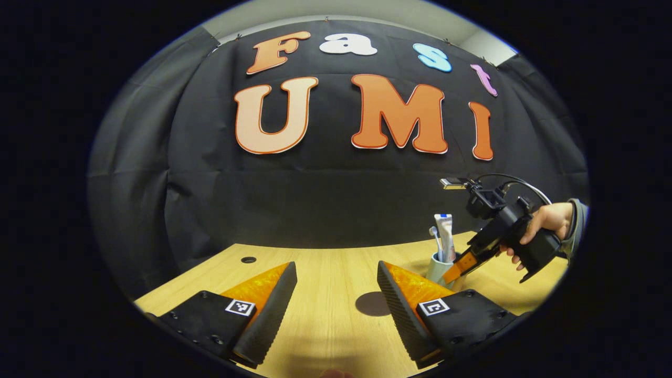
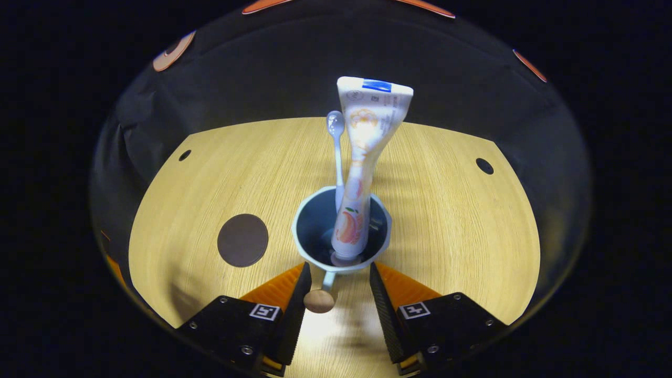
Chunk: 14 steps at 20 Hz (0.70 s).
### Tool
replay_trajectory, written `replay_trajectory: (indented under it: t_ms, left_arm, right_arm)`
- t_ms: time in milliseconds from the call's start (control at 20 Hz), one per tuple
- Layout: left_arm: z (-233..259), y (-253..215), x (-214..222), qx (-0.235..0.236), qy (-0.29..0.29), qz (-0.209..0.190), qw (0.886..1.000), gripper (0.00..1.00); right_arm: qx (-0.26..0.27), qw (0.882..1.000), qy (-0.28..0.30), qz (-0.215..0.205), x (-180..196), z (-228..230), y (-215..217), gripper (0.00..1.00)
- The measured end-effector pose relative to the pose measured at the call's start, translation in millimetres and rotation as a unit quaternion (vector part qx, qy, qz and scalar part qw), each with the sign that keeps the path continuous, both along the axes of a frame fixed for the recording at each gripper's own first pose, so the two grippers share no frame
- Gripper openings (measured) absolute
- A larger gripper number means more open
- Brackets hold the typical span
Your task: Put the toothbrush and toothpaste on the desktop into the cup, then pick up the cup and place it on the coaster on the desktop.
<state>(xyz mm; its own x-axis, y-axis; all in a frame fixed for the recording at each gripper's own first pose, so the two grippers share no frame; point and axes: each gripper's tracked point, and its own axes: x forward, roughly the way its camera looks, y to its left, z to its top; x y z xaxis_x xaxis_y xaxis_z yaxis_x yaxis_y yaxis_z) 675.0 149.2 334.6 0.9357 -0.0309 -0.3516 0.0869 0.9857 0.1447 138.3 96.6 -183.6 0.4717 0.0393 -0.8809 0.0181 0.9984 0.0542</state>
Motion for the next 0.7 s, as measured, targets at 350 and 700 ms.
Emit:
replay_trajectory:
  t_ms: [350, 700]
  left_arm:
    - [6, 16, -18, 0.008, -0.005, 0.01, 1.0, 0.97]
    - [3, 11, -32, 0.011, -0.001, 0.011, 1.0, 0.97]
  right_arm:
    - [-0.025, 1.0, 0.006, -0.002, -1, -1, 3, 0.6]
    - [-0.019, 1.0, 0.013, 0.0, -3, -7, 2, 0.26]
